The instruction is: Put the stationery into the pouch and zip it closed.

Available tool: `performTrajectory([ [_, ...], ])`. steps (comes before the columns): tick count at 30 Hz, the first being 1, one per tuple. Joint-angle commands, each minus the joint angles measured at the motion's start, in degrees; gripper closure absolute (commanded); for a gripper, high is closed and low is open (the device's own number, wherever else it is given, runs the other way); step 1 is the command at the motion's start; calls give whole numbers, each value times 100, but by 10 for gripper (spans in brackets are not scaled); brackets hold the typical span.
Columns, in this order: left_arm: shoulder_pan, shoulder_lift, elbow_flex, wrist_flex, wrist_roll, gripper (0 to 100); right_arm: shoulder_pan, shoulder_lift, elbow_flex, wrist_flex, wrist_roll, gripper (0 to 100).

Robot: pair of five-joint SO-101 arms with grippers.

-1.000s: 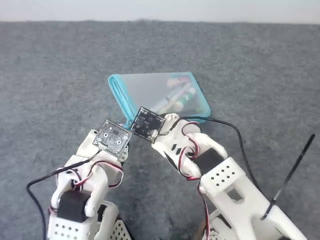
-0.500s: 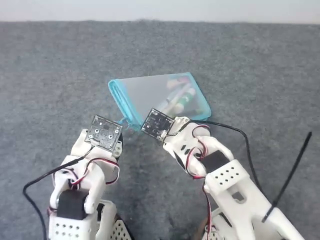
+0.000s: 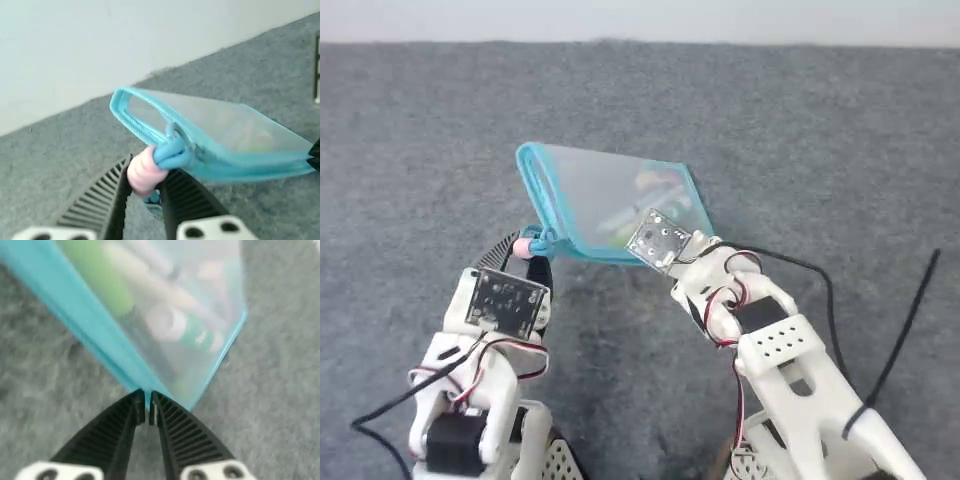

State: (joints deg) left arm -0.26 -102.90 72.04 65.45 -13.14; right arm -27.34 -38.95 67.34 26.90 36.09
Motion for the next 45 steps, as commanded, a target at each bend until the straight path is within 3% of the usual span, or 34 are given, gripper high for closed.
performTrajectory([
  [1, -9, 79, -66, -35, 88, 988, -13, -224, -149, -66, -220, 991],
  [4, 246, 255, -48, -9, -88, 988, -409, -708, -105, 57, -703, 990],
  [10, 642, 870, -40, -193, -79, 988, -1587, -2607, -62, 1262, -1073, 986],
  [16, 668, 1547, -207, -308, -70, 988, -2176, -3591, 686, 1209, -1090, 809],
  [24, 800, 1873, -382, -273, -62, 988, -2193, -2607, 756, 312, -1037, 802],
  [30, 791, 1881, -558, -62, -97, 988, -2018, -1086, 492, -787, -519, 827],
  [37, 985, 1873, -699, 316, -193, 989, -1288, 119, -466, -866, -545, 900],
  [41, 1222, 1864, -664, 378, -290, 989, -1007, 154, -563, -822, -527, 996],
  [45, 1257, 1855, -558, 290, -290, 988, -1007, -171, -440, -382, -492, 991],
])
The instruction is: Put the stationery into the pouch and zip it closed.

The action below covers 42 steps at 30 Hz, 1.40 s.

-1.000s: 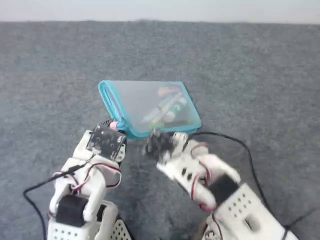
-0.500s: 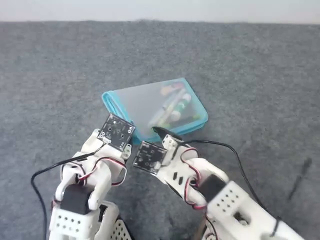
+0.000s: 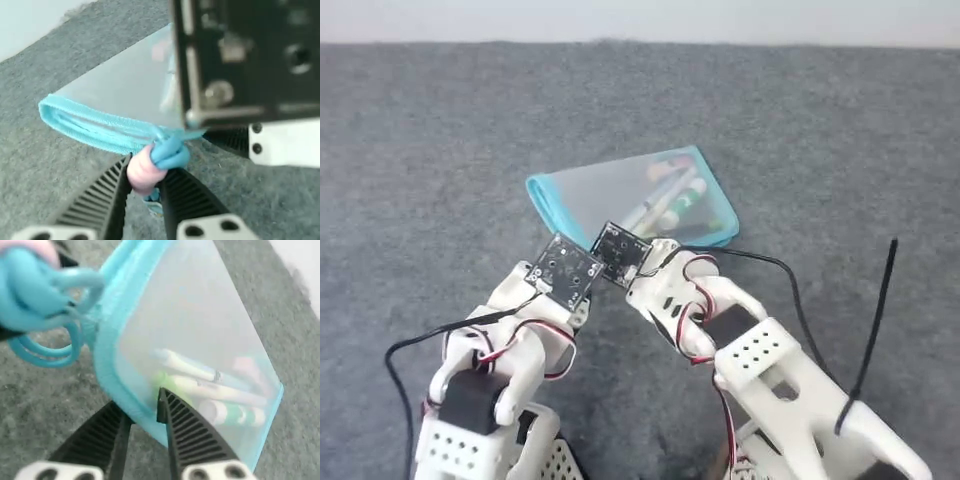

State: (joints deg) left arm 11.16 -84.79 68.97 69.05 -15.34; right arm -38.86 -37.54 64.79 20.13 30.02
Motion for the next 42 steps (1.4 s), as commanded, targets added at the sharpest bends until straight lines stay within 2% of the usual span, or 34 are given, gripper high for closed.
performTrajectory([
  [1, 114, 44, -171, -220, -70, 988, 145, -462, -149, 532, 202, 991],
  [6, 62, 44, 215, -905, -105, 988, 163, -1657, 255, 1789, 905, 991],
  [10, -229, 44, 532, -1204, -299, 988, 145, -3055, 905, 2536, 1081, 991],
  [15, -492, 44, 1279, -2092, 88, 988, 163, -4971, 1495, 3705, 1196, 991],
  [19, -527, 44, 1455, -2198, 105, 988, 180, -6185, 1758, 4338, 1169, 991],
  [22, -484, 44, 1455, -2189, 105, 988, 330, -6633, 1890, 4374, 1090, 991],
  [29, -475, 44, 1446, -2189, 114, 988, 382, -6211, 1925, 3266, 35, 978],
  [33, -475, 44, 1446, -2189, 149, 988, 382, -5297, 1864, 2765, -79, 863],
  [35, -475, 44, 1446, -2189, 149, 988, 391, -4708, 1749, 2571, -79, 843],
  [39, -484, 53, 1464, -2189, 149, 988, 418, -3503, 976, 2589, -396, 845],
  [42, -519, 53, 1481, -2189, 158, 988, 418, -2510, 97, 2985, -580, 857],
])
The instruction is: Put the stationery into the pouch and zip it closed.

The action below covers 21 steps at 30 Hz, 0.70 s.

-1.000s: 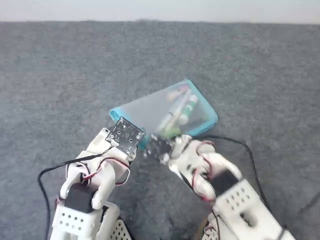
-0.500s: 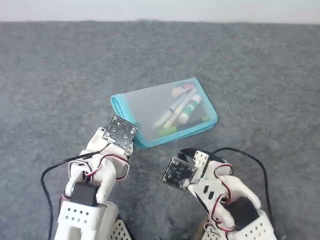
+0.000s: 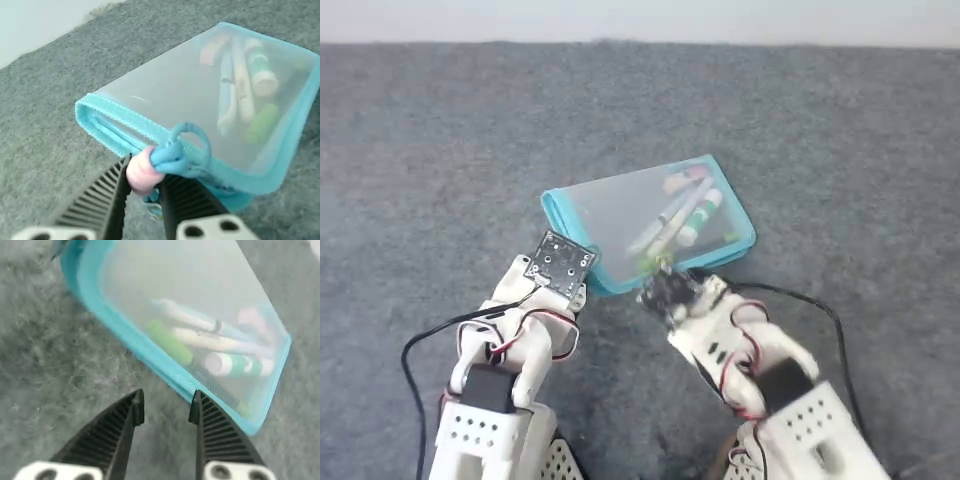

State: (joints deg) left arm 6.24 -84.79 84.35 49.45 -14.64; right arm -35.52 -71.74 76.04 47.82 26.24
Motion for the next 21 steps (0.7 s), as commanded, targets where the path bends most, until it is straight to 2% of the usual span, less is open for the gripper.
performTrajectory([
  [1, -26, 62, -48, -229, 88, 988, 75, 1244, -1336, 347, -211, 874],
  [8, -26, 53, 189, -246, 88, 988, 75, 2712, -2752, 567, -229, 994],
  [10, -26, 53, 198, -237, 88, 988, 48, 2835, -2848, 567, -264, 987],
  [14, -35, 44, 286, -264, 70, 988, -110, 3319, -3191, 884, -976, 983],
  [21, -35, 44, 338, -273, 44, 988, -145, 4699, -3921, 1288, -448, 982],
])
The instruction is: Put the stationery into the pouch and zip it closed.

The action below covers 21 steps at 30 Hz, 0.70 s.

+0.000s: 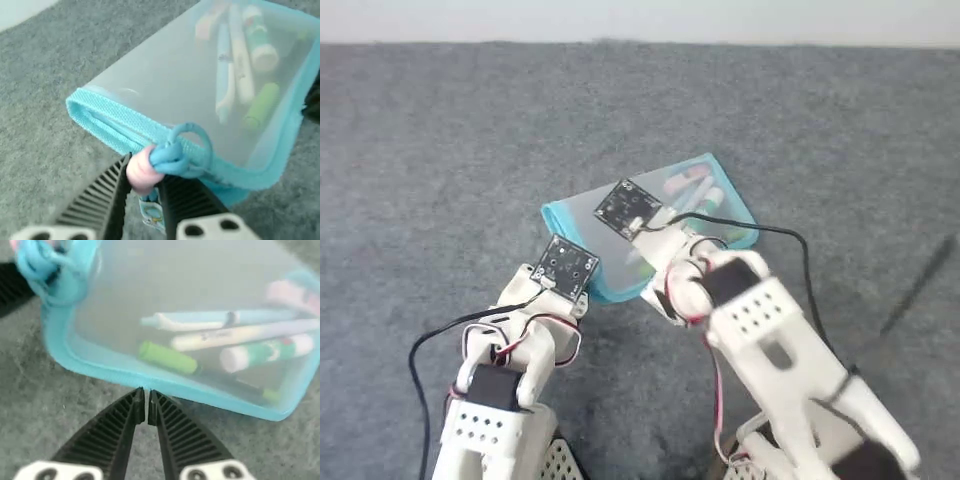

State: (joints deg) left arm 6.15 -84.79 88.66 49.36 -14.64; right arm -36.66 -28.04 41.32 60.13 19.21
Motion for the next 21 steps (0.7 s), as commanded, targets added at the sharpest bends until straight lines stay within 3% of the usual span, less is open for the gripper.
performTrajectory([
  [1, -26, 44, -92, -264, 44, 988, -22, 470, -484, 57, 334, 984],
  [21, -18, 44, 57, -571, 70, 988, -101, 576, 35, 198, 246, 987],
])
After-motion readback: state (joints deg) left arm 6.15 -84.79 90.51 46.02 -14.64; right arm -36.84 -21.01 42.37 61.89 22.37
